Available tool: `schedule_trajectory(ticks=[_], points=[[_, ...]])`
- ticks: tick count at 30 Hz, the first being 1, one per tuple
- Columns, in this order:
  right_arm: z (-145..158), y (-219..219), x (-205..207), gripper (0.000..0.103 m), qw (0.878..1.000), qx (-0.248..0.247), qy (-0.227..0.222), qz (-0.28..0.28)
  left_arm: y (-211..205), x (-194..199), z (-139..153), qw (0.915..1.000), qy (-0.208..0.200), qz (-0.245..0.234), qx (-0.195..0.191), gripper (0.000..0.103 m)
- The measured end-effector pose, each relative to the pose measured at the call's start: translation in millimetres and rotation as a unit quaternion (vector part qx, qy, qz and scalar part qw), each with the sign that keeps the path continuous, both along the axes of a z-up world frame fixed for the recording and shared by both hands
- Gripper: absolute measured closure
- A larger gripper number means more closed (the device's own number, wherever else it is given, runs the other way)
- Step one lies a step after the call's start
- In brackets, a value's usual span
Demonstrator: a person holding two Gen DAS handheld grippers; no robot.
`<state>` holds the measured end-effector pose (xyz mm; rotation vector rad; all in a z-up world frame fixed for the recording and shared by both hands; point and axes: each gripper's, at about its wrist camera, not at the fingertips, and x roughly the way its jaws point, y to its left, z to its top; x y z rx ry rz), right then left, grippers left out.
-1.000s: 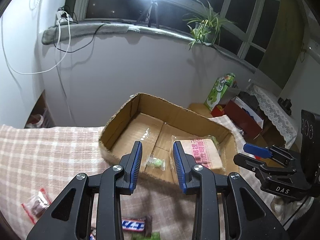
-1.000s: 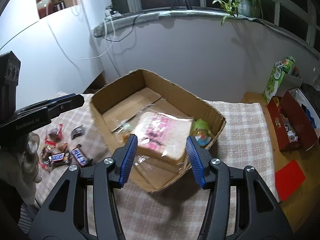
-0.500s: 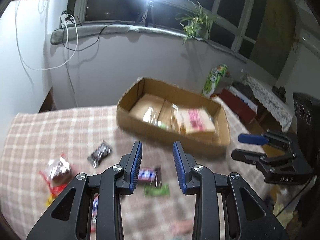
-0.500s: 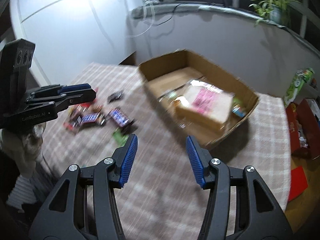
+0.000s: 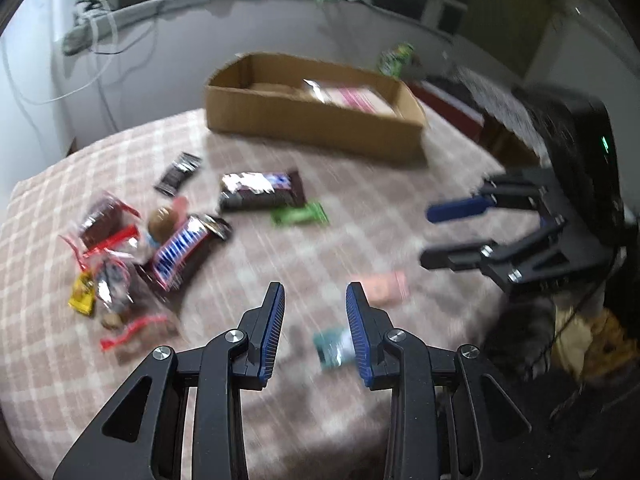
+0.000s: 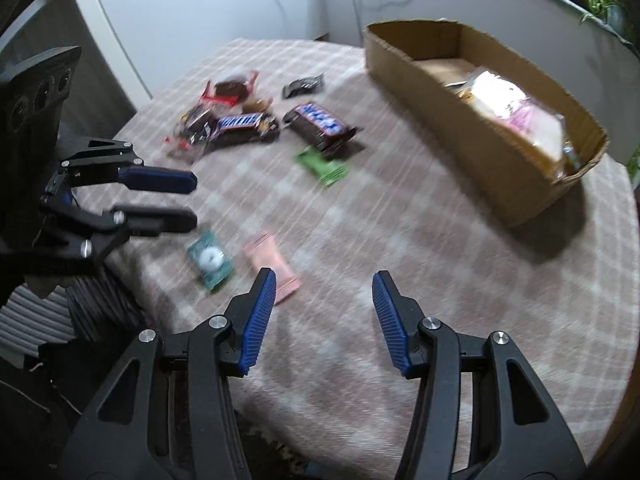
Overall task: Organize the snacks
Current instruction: 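Move the right tool to the pink candy while the left tool approaches the green mint packet, then grasp the pink candy with the right tool while the left tool grasps the green mint packet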
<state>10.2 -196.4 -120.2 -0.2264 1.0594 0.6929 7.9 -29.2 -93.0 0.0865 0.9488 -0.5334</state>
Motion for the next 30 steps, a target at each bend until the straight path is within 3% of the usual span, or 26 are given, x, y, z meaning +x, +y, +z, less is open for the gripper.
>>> schedule_trajectory(ticks=[4,7,13,18,24,30], points=[[-7,9,-6,0.050,1.000,-0.008,0.003,0.015,-14,-18,-8,0.9982,-0.008,-0.050,0.032,0.072],[-9,15,-9,0.052,1.000,-0.015,0.004,0.022,-24,-25,-14,0.9951,-0.009,-0.079,0.058,0.064],[-15,29,-13,0.058,0.999,-0.030,-0.003,0.037,-30,-21,-32,0.9903,-0.004,-0.089,0.107,0.063],[-19,37,-9,0.064,0.998,-0.043,-0.012,0.039,-35,-15,-33,0.9867,-0.032,-0.099,0.125,0.060],[-19,44,-6,0.065,0.998,-0.040,-0.014,0.046,-32,-3,-34,0.9919,-0.020,-0.080,0.097,0.064],[-21,50,-4,0.071,0.997,-0.045,-0.025,0.050,-19,2,-34,0.9971,-0.015,-0.029,0.068,0.081]])
